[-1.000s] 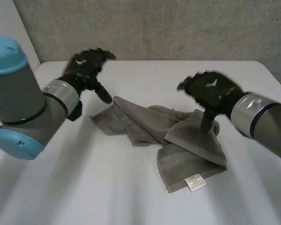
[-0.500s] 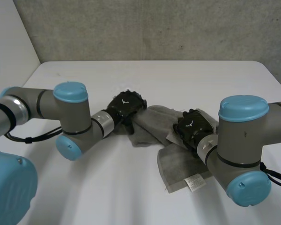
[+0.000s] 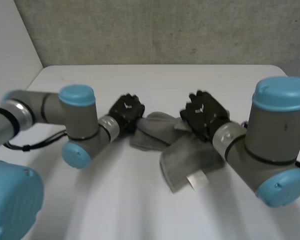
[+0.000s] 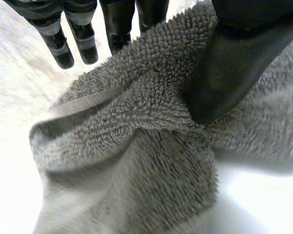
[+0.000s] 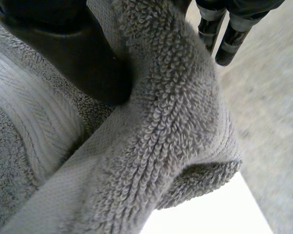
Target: Fold the towel.
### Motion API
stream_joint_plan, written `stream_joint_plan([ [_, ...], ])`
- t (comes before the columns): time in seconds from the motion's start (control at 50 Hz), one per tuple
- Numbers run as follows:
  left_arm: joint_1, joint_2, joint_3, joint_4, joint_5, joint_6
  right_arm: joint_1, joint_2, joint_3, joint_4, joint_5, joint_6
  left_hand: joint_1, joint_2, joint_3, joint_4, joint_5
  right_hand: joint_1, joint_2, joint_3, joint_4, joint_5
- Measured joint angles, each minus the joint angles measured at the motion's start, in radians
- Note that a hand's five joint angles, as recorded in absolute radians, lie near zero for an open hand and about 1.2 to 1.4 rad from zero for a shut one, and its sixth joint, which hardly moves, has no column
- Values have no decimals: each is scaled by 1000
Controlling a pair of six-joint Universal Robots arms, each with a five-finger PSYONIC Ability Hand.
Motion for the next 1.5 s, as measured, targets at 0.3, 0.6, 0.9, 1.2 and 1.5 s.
stream_joint_plan([
  [0.3,10,516,-150,68,-95,6,-121,-126,-302,-461,-152,515,14,16,0,0,0,13,34,0,0,3],
  [0.6,-58,819,-878,179,-91,1,-320,-293,205,-314,-467,504,-875,-905,0,0,-878,-768,-705,0,0,-840],
  [0.9,-93,732,-896,104,-95,-137,-366,-258,201,86,-404,321,-892,-921,0,0,-884,-1032,-953,0,0,-1064],
  [1.2,98,610,-671,97,-94,-148,-331,-225,176,33,-304,646,-892,-923,0,0,-884,-1036,-953,0,0,-1064],
  [1.5,248,366,-509,-149,-96,-150,-178,143,-106,-18,-98,601,-892,-924,0,0,-884,-1037,-953,0,0,-1064],
])
